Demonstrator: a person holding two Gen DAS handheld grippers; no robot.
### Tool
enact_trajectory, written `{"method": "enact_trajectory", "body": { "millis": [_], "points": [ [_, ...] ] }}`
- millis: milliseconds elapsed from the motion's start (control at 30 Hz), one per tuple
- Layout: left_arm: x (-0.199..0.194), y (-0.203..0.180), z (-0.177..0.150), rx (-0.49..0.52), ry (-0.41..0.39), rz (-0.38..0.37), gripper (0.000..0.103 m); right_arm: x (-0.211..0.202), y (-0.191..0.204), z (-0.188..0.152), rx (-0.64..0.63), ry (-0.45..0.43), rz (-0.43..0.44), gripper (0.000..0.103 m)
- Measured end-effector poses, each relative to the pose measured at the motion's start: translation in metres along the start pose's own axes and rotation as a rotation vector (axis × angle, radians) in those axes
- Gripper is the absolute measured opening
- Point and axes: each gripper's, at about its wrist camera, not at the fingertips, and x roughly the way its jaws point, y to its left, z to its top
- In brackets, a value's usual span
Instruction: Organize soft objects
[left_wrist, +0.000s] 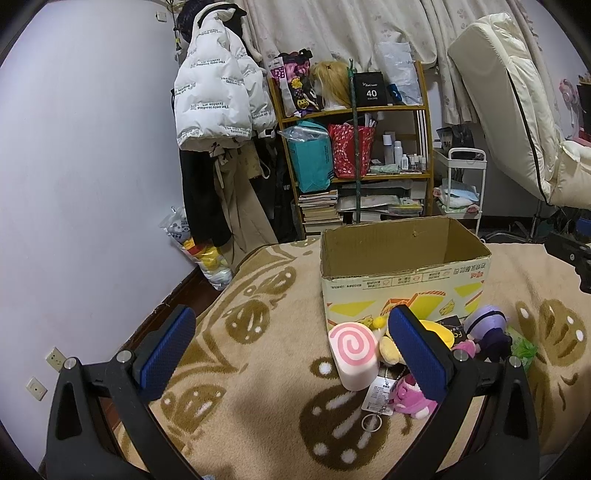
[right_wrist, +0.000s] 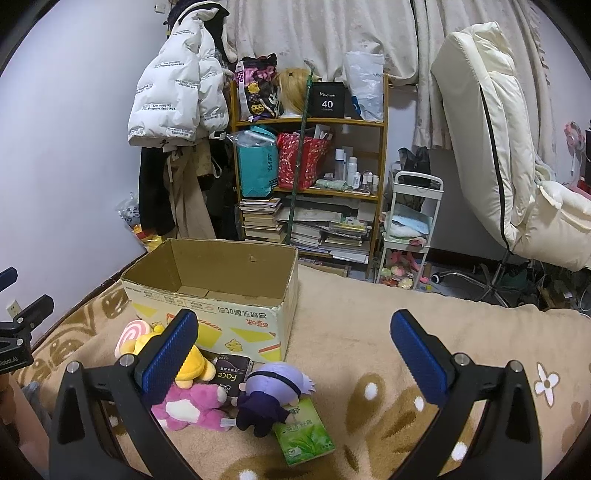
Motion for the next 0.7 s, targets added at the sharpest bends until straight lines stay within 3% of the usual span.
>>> {"method": "enact_trajectory", "body": {
  "millis": [700],
  "points": [
    [0.0018,0.0002,-0.0046,0.003,0.002,0.003,0.103,0.0004,0.0010,0.0006,-0.008,0.003,-0.001,0.103]
  ]
}}
